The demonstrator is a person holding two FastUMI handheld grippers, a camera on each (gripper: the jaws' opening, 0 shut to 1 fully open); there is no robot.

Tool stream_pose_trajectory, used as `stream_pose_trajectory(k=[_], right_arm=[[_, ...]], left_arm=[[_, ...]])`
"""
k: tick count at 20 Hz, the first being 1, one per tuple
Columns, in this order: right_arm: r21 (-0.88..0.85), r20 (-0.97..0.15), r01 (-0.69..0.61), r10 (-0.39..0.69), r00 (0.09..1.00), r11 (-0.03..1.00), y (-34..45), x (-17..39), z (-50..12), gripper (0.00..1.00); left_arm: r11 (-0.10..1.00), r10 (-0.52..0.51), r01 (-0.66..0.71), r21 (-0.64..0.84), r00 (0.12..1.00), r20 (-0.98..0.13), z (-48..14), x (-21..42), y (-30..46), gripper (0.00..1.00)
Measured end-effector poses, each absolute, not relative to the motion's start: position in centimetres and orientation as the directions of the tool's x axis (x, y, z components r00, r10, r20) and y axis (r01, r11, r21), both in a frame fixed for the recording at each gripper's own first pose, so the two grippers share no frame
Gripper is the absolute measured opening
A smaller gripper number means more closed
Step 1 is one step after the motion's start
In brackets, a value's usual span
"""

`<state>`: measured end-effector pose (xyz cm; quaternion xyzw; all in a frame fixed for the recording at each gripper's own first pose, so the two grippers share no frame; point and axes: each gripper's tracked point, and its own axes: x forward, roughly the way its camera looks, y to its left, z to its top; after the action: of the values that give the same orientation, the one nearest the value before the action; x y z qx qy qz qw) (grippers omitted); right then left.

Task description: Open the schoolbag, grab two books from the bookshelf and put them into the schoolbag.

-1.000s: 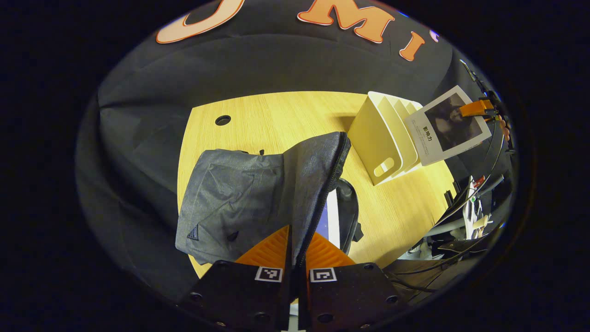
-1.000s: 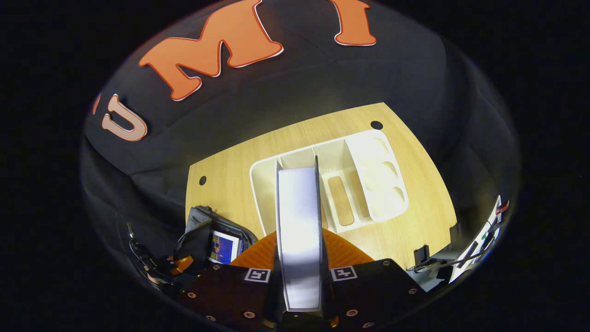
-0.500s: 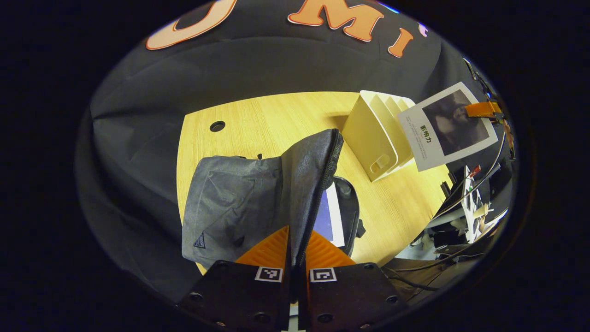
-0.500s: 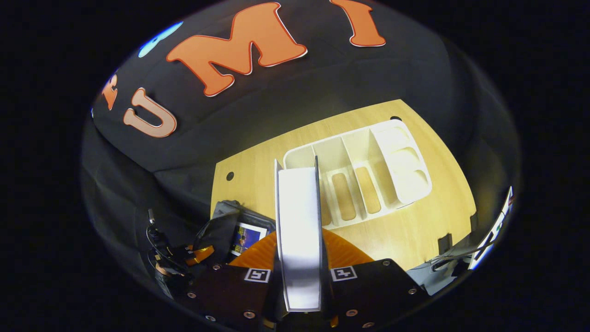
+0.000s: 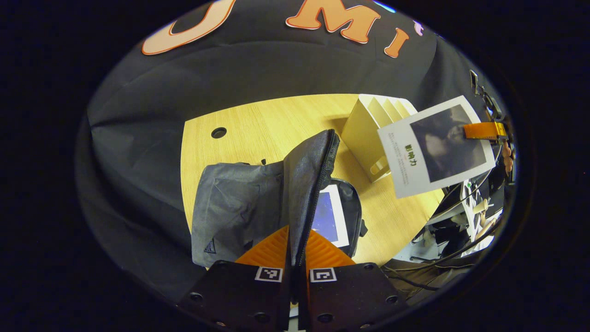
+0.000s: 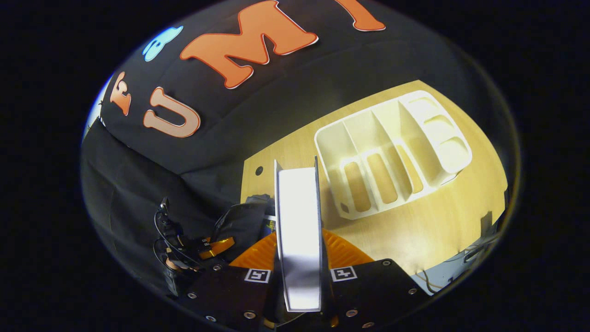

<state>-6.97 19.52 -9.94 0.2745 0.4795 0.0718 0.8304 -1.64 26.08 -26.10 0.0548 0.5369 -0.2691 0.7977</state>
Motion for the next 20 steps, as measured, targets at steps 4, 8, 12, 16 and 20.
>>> stream_pose_trajectory(k=[4,8,12,16,20], right_arm=[[0.59,-0.737,0.145,0.457,0.498,0.794,22.4,-7.3,-12.4,0.33],[0.638,-0.707,0.125,0.513,0.487,0.76,25.6,-6.9,-14.3,0.33],[0.689,-0.675,0.118,0.575,0.461,0.715,29.2,-6.6,-16.3,0.33],[0.711,-0.668,0.147,0.594,0.449,0.688,31.4,-5.8,-18.9,0.32],[0.753,-0.633,0.171,0.628,0.452,0.636,33.5,-5.0,-20.4,0.33]], left_arm=[[0.86,-0.373,0.468,-0.204,0.301,-0.878,-25.4,-1.1,26.2,0.08],[0.864,-0.374,0.461,-0.203,0.317,-0.872,-25.1,-0.8,26.5,0.06],[0.865,-0.372,0.462,-0.197,0.326,-0.869,-24.7,-0.8,26.5,0.06],[0.869,-0.371,0.453,-0.197,0.336,-0.866,-24.3,-0.7,26.8,0.06],[0.87,-0.374,0.452,-0.197,0.347,-0.86,-23.7,-0.7,26.8,0.06]])
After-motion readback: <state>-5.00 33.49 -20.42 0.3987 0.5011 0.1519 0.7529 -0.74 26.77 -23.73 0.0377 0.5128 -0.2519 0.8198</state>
